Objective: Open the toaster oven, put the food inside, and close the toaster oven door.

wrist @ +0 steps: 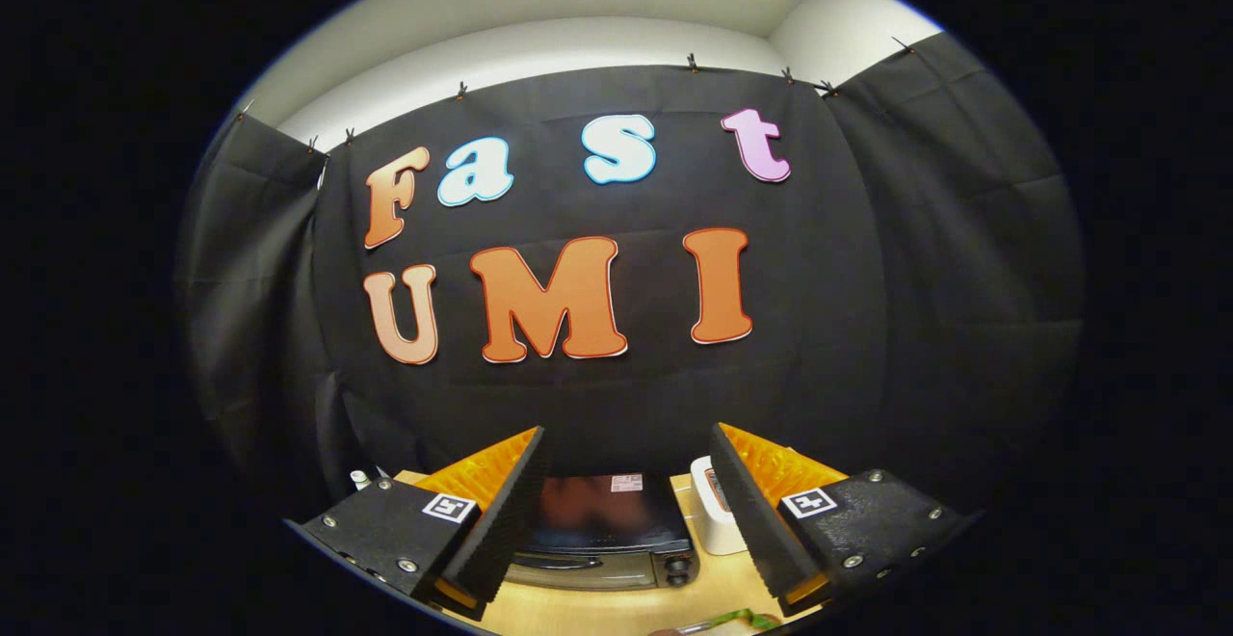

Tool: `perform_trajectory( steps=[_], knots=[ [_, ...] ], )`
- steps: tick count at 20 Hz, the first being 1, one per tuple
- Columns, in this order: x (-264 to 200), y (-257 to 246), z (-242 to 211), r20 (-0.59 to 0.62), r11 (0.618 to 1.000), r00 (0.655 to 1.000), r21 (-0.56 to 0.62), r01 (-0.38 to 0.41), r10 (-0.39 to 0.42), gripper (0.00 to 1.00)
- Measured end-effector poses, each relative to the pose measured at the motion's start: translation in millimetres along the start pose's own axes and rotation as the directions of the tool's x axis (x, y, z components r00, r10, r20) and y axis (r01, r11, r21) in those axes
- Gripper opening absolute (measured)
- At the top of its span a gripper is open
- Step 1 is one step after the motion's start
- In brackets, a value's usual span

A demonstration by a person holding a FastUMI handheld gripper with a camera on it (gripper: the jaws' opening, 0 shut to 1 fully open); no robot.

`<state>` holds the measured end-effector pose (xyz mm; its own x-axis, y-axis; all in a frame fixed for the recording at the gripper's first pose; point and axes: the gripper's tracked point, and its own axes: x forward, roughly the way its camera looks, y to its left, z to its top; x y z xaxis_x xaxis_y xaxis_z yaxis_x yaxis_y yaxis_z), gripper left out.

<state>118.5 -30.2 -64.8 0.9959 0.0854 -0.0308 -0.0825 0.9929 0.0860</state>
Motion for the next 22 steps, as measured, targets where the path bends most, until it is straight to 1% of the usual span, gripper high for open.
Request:
perform_trajectory(
  steps=[2,5,7,9,11,12,14,15,17,19,21,22],
  knots=[
    [1,17,-11,0.007,1.0,1.0,-0.006,0.003,-0.003,0.99],
    [5,35,-33,0.002,0.998,1.0,-0.059,0.019,-0.019,0.99],
    [10,56,-46,0.002,0.998,1.0,-0.07,-0.003,0.003,0.99],
    [21,73,-69,-0.017,0.996,1.0,-0.084,-0.024,0.022,0.99],
    [36,81,-89,-0.012,0.994,1.0,-0.105,-0.021,0.02,0.99],
    [45,83,-108,-0.033,0.993,0.999,-0.117,-0.015,0.011,0.99],
    [59,91,-152,-0.118,0.989,0.993,-0.142,-0.032,0.015,0.99],
    [65,93,-175,-0.165,0.986,0.986,-0.16,-0.039,0.012,0.99],
    [70,93,-206,-0.245,0.98,0.97,-0.192,-0.043,-0.006,1.0],
    [73,95,-223,-0.286,0.98,0.958,-0.194,-0.046,-0.011,1.0],
    [73,93,-243,-0.348,0.98,0.937,-0.195,-0.043,-0.028,1.0],
    [75,91,-243,-0.347,0.985,0.937,-0.167,-0.036,-0.025,1.0]
  ],
)
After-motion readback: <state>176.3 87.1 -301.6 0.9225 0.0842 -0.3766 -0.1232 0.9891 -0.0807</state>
